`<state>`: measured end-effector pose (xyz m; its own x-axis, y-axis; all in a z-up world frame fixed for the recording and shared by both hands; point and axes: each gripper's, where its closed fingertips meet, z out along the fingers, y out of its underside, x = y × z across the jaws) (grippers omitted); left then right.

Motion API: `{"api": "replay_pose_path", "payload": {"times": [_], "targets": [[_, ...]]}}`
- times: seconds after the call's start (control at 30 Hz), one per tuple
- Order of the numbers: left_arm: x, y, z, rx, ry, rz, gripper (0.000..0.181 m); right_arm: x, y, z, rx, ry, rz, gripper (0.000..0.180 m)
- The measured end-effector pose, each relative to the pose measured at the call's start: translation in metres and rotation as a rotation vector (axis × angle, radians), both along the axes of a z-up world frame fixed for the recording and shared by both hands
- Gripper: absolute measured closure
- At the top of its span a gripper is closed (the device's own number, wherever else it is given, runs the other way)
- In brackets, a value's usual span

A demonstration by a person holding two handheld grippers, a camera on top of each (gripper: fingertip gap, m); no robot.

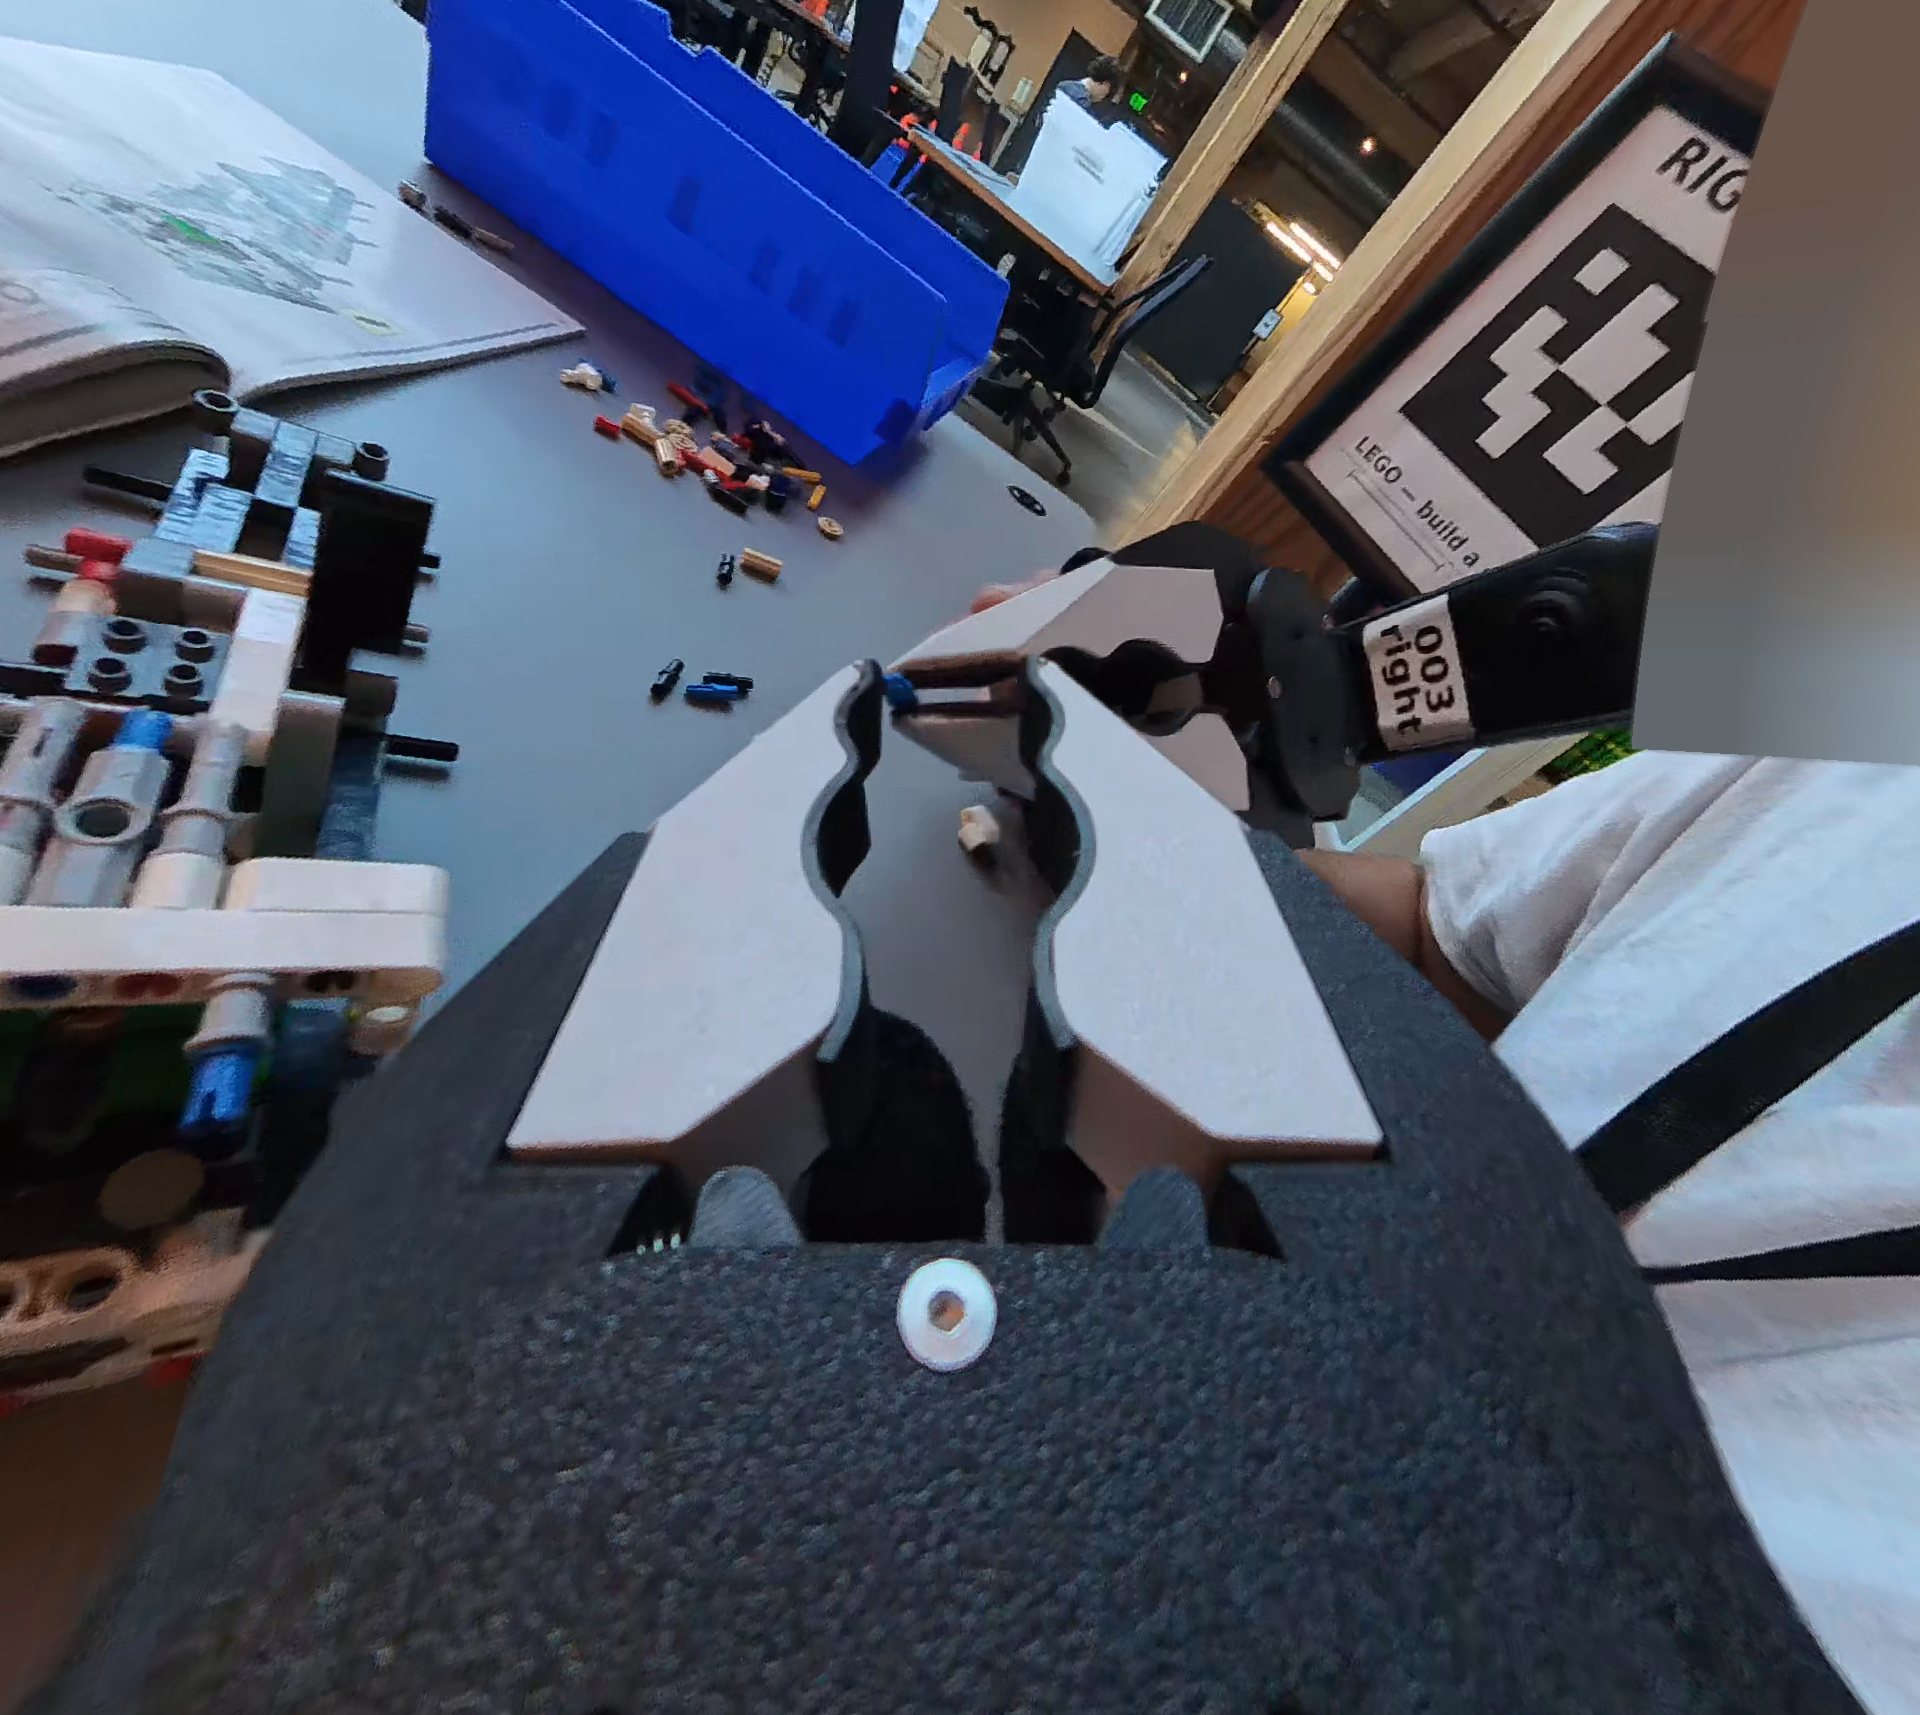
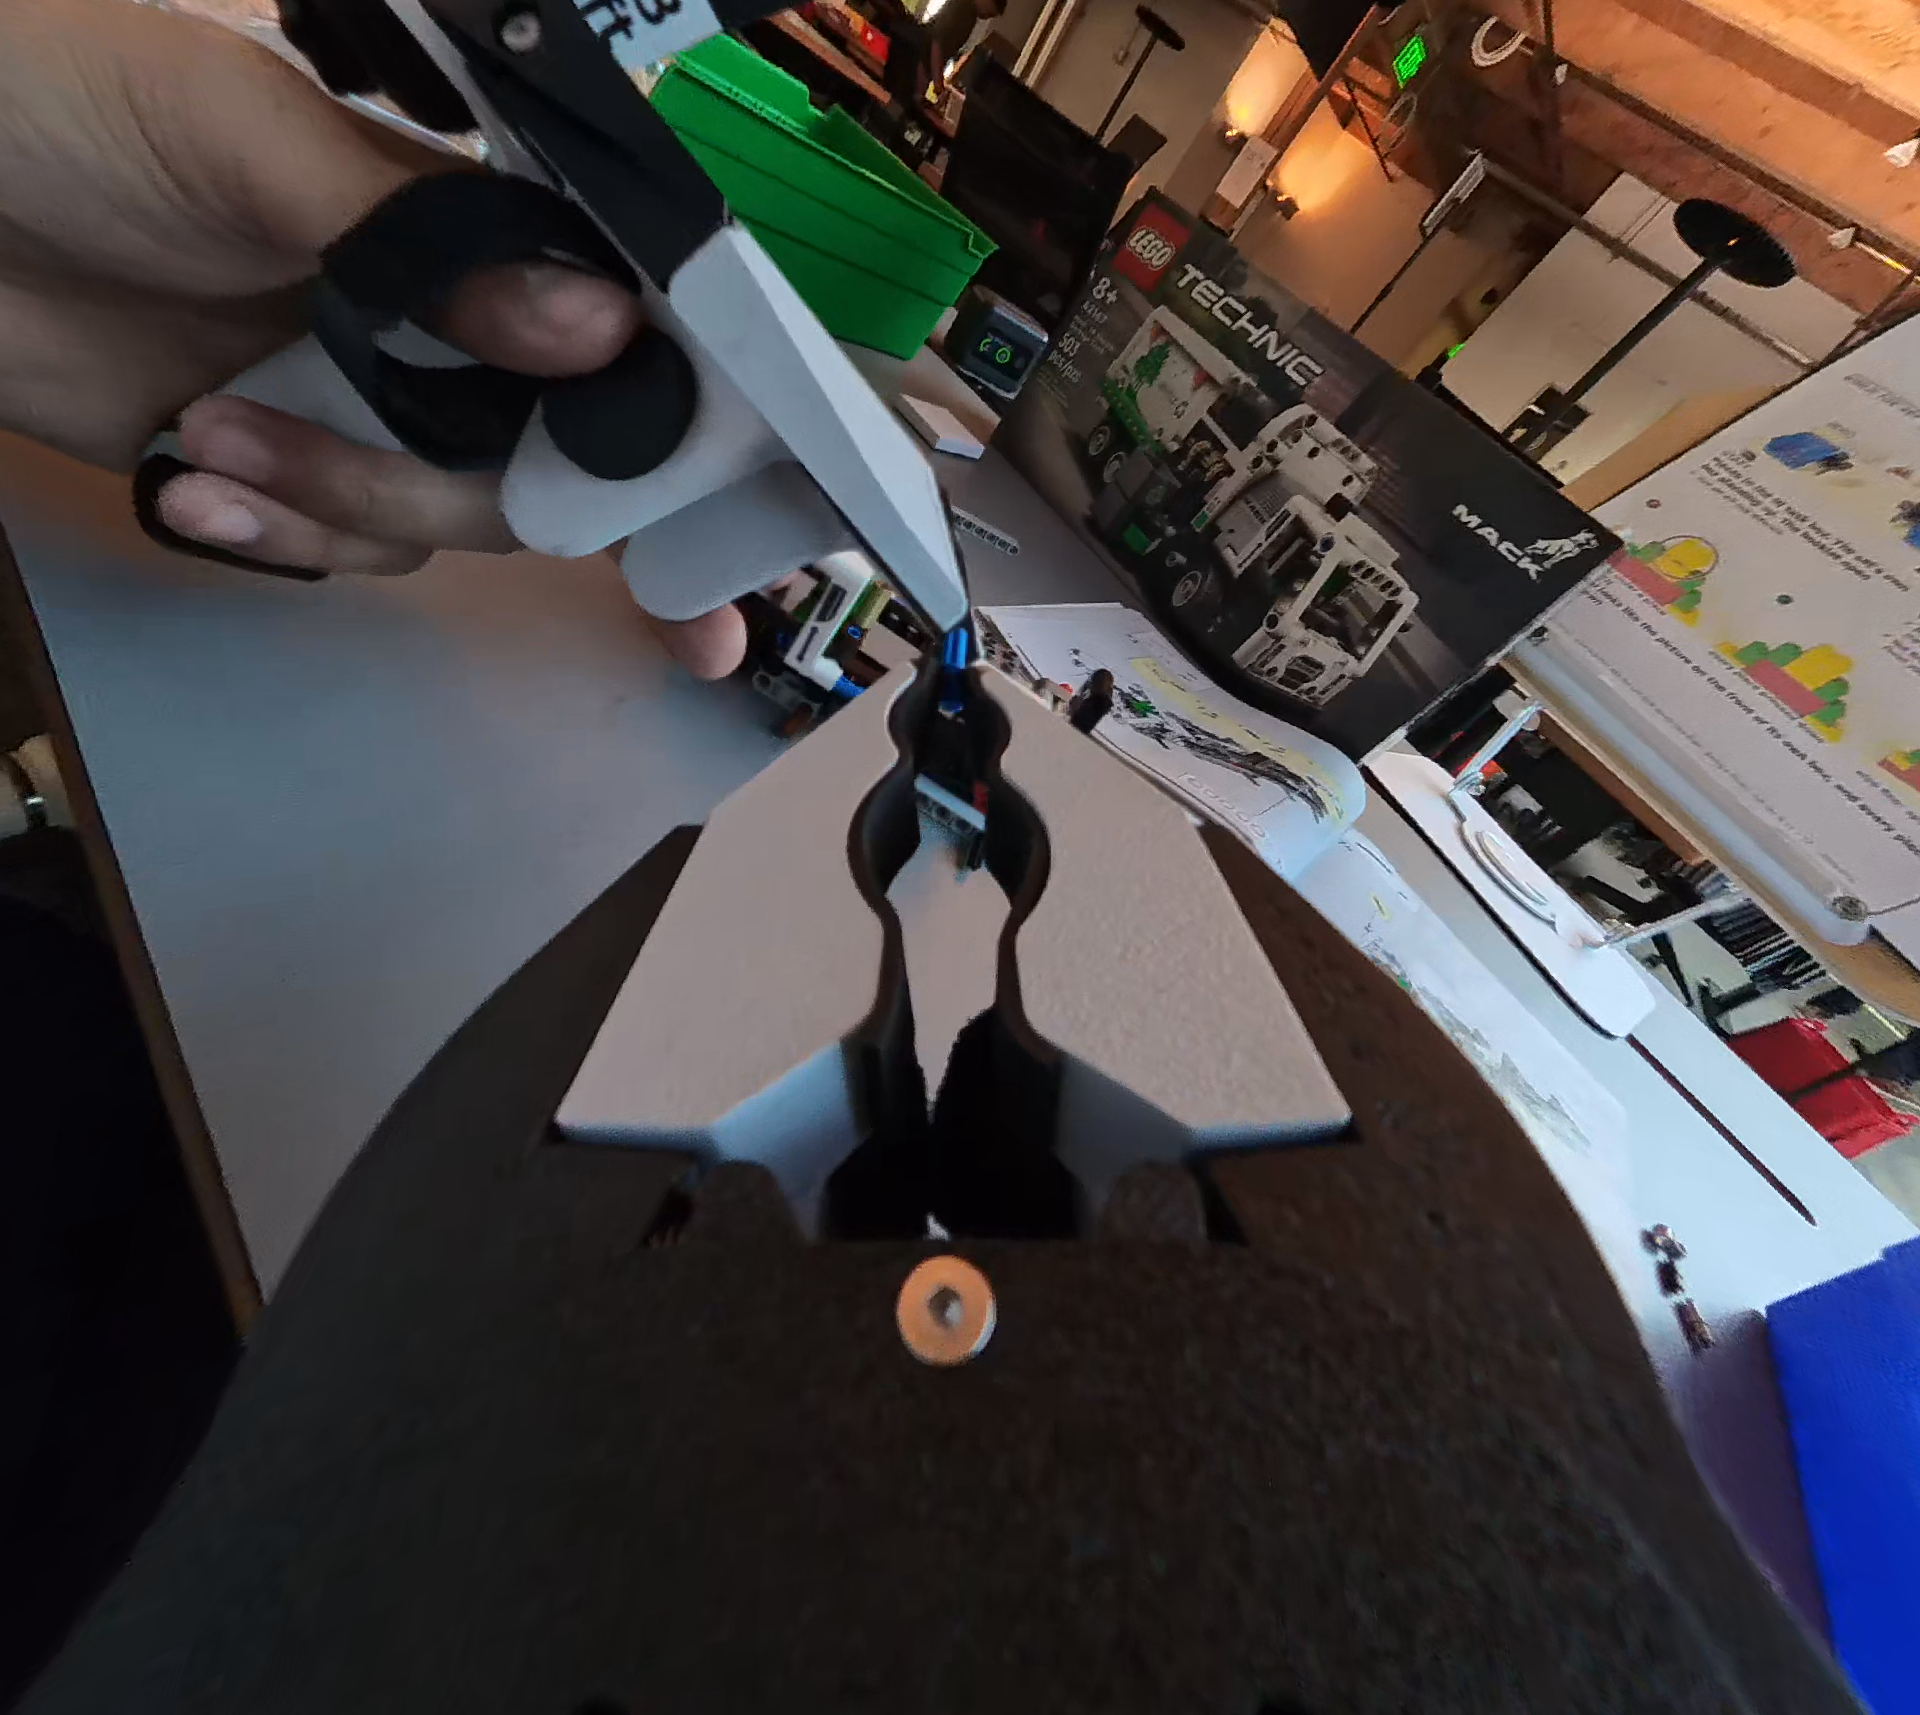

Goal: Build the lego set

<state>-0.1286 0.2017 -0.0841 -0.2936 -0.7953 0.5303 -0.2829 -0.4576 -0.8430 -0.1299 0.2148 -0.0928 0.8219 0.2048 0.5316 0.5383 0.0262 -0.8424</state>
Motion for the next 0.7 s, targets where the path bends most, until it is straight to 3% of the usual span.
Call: {"api": "replay_pose_path", "payload": {"times": [0.03, 0.1, 0.13, 0.2, 0.3, 0.37, 0.5, 0.6, 0.7], "targets": [[0.001, -0.002, 0.002, -0.015, -0.009, -0.003, 0.156, 0.001, 0.001, 0.0, 0.002, -0.007, -0.009, 0.177], [0.001, -0.005, 0.005, -0.021, -0.027, -0.004, 0.159, 0.002, 0.001, 0.0, -0.002, 0.009, -0.004, 0.177], [0.0, -0.01, 0.009, -0.029, -0.046, -0.037, 0.17, 0.003, 0.002, -0.005, -0.035, 0.02, -0.001, 0.177], [0.0, -0.021, 0.012, -0.023, -0.052, -0.08, 0.166, 0.003, 0.005, -0.011, -0.073, 0.014, -0.006, 0.177], [0.0, 0.003, 0.016, 0.138, -0.07, 0.042, 0.169, 0.003, 0.0, 0.002, -0.021, 0.1, 0.033, 0.178], [-0.004, 0.019, 0.025, 0.116, -0.081, 0.073, 0.166, 0.003, -0.004, 0.006, -0.016, 0.163, 0.073, 0.178], [-0.006, 0.009, 0.021, 0.03, -0.021, -0.06, 0.163, -0.016, -0.021, 0.029, 0.122, 0.206, 0.285, 0.18], [-0.007, -0.008, 0.022, -0.066, 0.003, -0.203, 0.163, -0.011, -0.019, 0.029, 0.111, 0.226, 0.269, 0.18], [-0.004, -0.004, 0.014, -0.081, 0.035, -0.193, 0.161, -0.005, -0.011, 0.015, 0.015, 0.229, 0.213, 0.18]]}}
